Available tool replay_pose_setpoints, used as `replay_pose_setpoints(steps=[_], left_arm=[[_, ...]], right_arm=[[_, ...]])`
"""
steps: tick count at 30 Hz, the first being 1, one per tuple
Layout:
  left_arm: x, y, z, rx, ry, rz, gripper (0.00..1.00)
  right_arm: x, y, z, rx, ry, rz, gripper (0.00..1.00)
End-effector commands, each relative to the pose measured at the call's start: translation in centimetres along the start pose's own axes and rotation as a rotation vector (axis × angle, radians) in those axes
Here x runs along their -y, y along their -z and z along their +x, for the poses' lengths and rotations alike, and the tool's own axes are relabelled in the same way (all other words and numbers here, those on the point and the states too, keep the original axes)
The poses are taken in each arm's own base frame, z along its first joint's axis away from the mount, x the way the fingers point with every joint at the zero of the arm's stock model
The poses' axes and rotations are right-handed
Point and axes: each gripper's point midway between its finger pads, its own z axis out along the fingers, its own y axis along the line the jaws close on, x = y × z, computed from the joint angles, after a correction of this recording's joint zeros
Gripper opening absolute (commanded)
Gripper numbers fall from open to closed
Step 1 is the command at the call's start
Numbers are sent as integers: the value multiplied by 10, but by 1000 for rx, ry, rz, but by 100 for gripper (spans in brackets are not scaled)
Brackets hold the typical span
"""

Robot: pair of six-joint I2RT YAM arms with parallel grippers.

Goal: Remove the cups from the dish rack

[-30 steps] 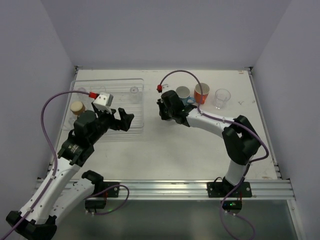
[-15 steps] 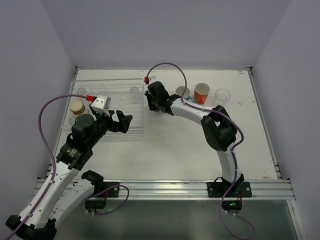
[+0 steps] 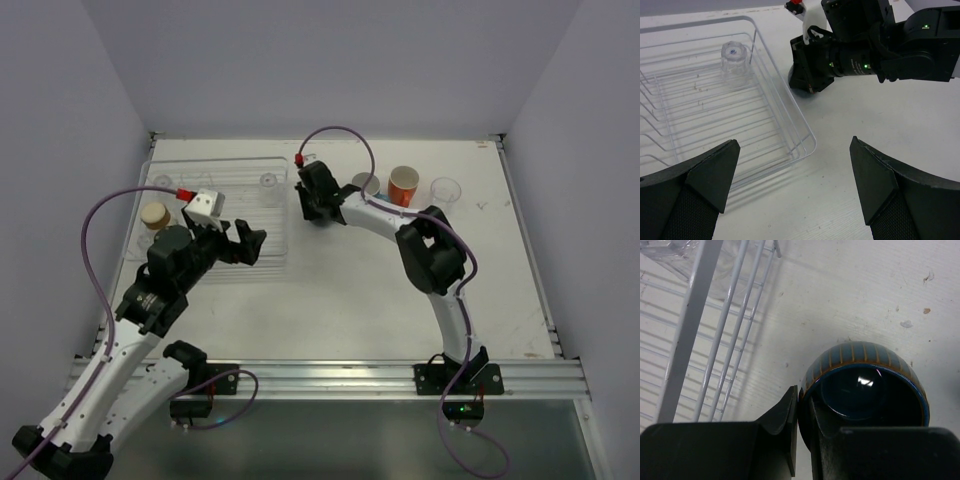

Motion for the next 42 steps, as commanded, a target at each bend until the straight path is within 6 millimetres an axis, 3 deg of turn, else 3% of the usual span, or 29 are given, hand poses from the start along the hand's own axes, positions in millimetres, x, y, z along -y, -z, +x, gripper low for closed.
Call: replay_pose_setpoints(steps=[1,2,7,10,13,19,20,21,22,23,24,25,26,27,29,32,33,35,36,37,42], left_arm=[[-4,-6,-3,9,-19,-15,100],[-7,-8,-2,3,-19,-33,100],[-14,-19,1,-39,-12,-77,100],[-14,-25,1,-53,0,-89,100],[-17,-31,2,-74,10,-107,100],[-29,-53,1,-126,33,-195,100],[-31,-58,0,-132,35,-208,100],[-34,-69,2,-149,40,-226,100],[-36,-76,2,-160,42,-232,100],[-38,-83,4,-173,42,-244,100],[-43,-96,5,-198,39,-266,100],[-47,-103,5,-206,34,-286,100],[-50,-110,5,-212,28,-298,100],[-55,-125,6,-226,26,-311,99],[-64,-143,12,-240,22,-349,98],[-81,-160,6,-220,17,-420,95],[-87,-170,17,-250,16,-437,94],[-97,-182,6,-235,29,-463,92],[-101,-192,15,-259,29,-470,91],[-101,-199,2,-232,32,-475,91],[-105,-230,11,-273,22,-470,90]], right_arm=[[-3,7,-32,75,-21,-4,13],[-1,8,-33,79,-21,4,18],[0,29,-52,118,-15,12,59],[-3,50,-69,158,-10,-6,71],[-6,69,-80,185,-11,-25,73],[-10,141,-112,309,-17,-85,76],[-9,147,-105,306,-15,-96,77],[-11,171,-115,348,-21,-124,77],[-16,182,-115,362,-19,-161,77],[-16,185,-106,360,-20,-180,77],[-19,209,-111,401,-37,-218,77],[-25,221,-113,425,-39,-265,76],[-22,219,-97,406,-45,-265,76],[-23,240,-100,441,-59,-297,76],[-23,245,-84,443,-69,-324,75],[-18,263,-72,466,-75,-339,74],[-17,267,-70,473,-76,-342,74],[-14,275,-61,485,-77,-351,74],[-13,278,-58,487,-78,-355,74],[-11,280,-53,490,-78,-356,74],[-7,282,-41,482,-74,-357,73]])
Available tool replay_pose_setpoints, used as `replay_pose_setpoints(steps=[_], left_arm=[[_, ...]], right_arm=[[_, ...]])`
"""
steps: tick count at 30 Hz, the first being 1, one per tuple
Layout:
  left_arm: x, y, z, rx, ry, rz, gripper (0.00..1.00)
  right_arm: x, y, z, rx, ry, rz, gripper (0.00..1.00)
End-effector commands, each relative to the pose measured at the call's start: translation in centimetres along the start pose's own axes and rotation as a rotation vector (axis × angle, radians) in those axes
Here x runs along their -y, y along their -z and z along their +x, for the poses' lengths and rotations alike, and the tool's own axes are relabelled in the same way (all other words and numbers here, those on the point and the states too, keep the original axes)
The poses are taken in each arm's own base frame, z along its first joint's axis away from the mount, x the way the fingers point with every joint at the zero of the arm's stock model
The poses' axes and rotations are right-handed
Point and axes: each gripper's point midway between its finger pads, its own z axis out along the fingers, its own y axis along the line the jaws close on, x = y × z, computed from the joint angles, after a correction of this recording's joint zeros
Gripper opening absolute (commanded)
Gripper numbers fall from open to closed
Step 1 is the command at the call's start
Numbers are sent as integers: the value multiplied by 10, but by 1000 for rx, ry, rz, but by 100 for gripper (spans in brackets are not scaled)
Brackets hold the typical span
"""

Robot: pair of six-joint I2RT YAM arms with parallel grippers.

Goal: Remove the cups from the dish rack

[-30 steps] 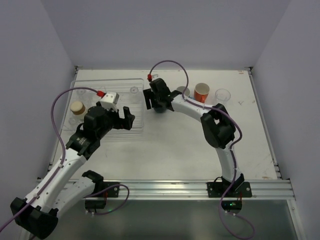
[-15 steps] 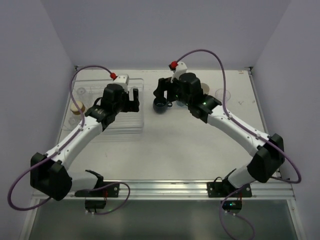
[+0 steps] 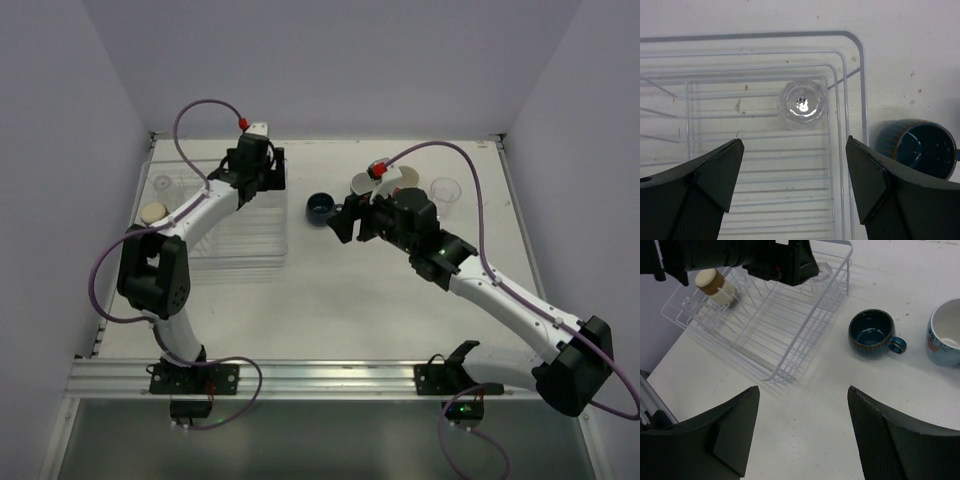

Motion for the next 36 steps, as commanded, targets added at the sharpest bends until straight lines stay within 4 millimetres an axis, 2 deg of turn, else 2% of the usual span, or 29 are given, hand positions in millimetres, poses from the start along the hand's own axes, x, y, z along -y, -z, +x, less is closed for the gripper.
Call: replay_pose_setpoints(steps=[1,5,7,14,21,30,31,36], left_arm=[[7,-9,-36,74,31,2,90],[10,-29,-32,34,22,-1,90],[9,-34,-30,29,15,-12,90],[6,-55,-22,13,-6,-33,89],[6,-72,-8,-18,-18,-37,81],[4,-83,0,-34,-27,-23,66],[4,-83,0,-32,-28,-23,59],[-1,-70,-9,1,-22,-32,39]], right_arm=[[-9,8,-20,78,-4,-41,73],[-11,9,-18,73,-3,-49,73],[-13,9,-22,93,-3,-61,73],[-12,6,-16,78,-5,-62,73],[-13,5,-14,73,-9,-71,73],[-15,5,-13,69,-15,-82,73],[-16,5,-13,69,-16,-87,73],[-20,5,-13,67,-27,-108,73]])
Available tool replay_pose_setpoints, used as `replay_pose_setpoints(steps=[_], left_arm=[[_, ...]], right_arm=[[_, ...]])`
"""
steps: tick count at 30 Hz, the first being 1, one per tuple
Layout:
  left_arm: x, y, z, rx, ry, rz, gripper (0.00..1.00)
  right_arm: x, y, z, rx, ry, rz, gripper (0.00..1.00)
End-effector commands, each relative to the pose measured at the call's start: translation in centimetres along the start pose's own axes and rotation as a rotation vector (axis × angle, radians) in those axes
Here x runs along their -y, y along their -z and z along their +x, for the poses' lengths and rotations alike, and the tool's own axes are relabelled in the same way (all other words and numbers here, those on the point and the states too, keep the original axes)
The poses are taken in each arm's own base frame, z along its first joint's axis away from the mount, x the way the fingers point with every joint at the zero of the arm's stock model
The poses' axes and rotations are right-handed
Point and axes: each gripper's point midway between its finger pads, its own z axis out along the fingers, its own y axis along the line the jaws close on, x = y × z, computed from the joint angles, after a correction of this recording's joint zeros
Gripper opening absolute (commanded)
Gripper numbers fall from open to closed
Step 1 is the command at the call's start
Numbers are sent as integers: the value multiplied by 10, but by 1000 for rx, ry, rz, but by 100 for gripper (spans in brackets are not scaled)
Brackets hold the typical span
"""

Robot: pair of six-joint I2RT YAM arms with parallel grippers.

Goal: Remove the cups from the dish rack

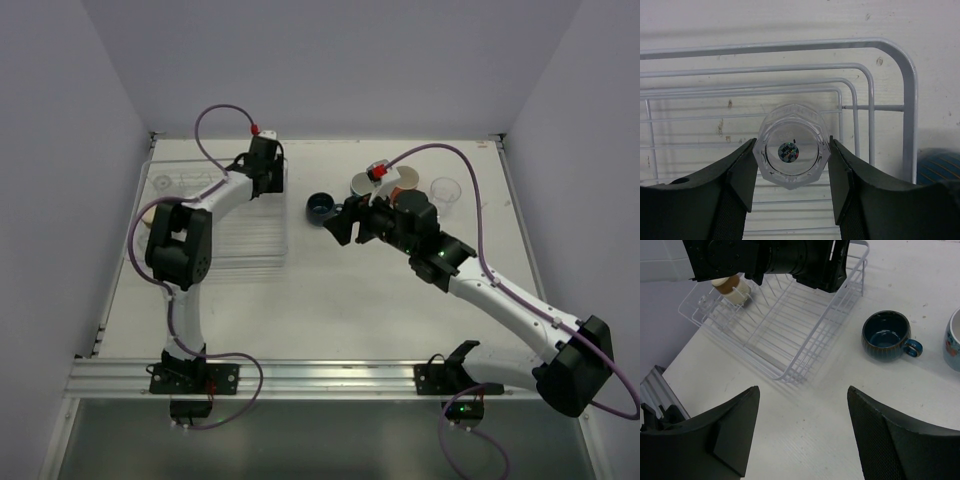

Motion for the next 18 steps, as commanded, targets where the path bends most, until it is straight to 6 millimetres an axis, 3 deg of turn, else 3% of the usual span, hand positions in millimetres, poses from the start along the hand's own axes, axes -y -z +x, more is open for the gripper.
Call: replay_pose_setpoints(steps=[1,4,6,7,9,13,17,18], left_arm=[[-7,20,-37,114,25,0,38],[-12,52,-54,169,53,10,35],[-14,68,-53,180,68,24,33],[-16,89,-58,210,96,39,33],[-14,112,-63,244,121,84,31],[-1,188,-70,353,213,285,29],[25,253,-61,420,265,563,28],[27,280,-65,460,300,626,28]], right_arm=[[-14,3,-15,52,-16,-60,73],[-24,2,-16,46,-47,-100,73],[-33,1,-17,56,-70,-139,73],[-37,0,-16,53,-108,-152,73],[-41,-1,-19,87,-150,-169,72],[-50,3,-27,155,-261,-195,71],[-68,7,-40,188,-318,-292,70],[-74,9,-39,181,-328,-329,70]])
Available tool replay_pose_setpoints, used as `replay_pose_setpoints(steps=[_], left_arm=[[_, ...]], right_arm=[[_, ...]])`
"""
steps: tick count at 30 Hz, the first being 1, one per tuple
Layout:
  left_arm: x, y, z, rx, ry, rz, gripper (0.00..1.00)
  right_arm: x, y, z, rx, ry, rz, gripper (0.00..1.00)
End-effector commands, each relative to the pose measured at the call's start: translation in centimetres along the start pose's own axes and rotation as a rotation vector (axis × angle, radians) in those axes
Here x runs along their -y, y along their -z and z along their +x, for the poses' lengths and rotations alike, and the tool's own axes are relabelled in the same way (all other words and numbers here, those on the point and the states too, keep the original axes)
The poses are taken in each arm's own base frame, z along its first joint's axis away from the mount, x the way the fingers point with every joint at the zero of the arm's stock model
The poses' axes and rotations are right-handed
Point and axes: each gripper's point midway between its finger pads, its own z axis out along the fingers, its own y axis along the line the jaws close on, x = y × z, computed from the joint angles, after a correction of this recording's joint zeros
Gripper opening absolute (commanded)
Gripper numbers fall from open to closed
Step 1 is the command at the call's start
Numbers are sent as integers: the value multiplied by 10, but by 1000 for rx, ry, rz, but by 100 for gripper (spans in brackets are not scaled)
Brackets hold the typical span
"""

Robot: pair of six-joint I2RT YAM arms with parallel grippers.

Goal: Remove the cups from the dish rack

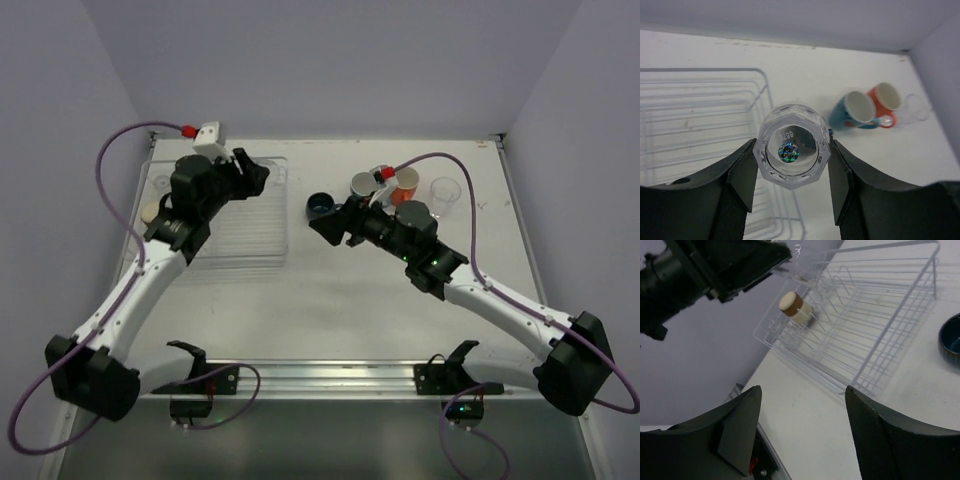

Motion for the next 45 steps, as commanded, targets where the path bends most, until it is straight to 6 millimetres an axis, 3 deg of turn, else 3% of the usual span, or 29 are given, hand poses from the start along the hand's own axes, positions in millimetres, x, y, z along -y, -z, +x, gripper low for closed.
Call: replay_pose_setpoints(steps=[1,6,12,19,27,31,33,34,36,38,41,45], left_arm=[[46,38,0,35,136,273,28],[82,92,6,74,275,535,27],[104,131,6,85,354,718,27],[109,139,11,75,362,767,27],[111,137,19,38,385,794,27],[114,138,19,34,385,810,30],[114,139,18,32,382,810,36],[114,139,19,29,381,809,40],[113,140,19,26,367,803,58],[111,139,19,37,340,782,76],[106,139,10,64,280,725,95],[96,137,6,70,200,631,100]], right_arm=[[-46,5,-29,100,-104,-193,70],[-69,8,-39,160,-164,-341,68],[-79,1,-38,130,-186,-396,65],[-88,-6,-28,58,-235,-453,61],[-110,-1,-30,34,-209,-576,52],[-118,0,-31,21,-223,-632,35],[-120,2,-34,41,-233,-645,22],[-119,2,-33,44,-233,-643,9],[-118,5,-37,64,-234,-628,0],[-111,4,-36,69,-232,-582,0],[-100,5,-33,60,-204,-492,0],[-83,15,-29,65,-102,-379,0]])
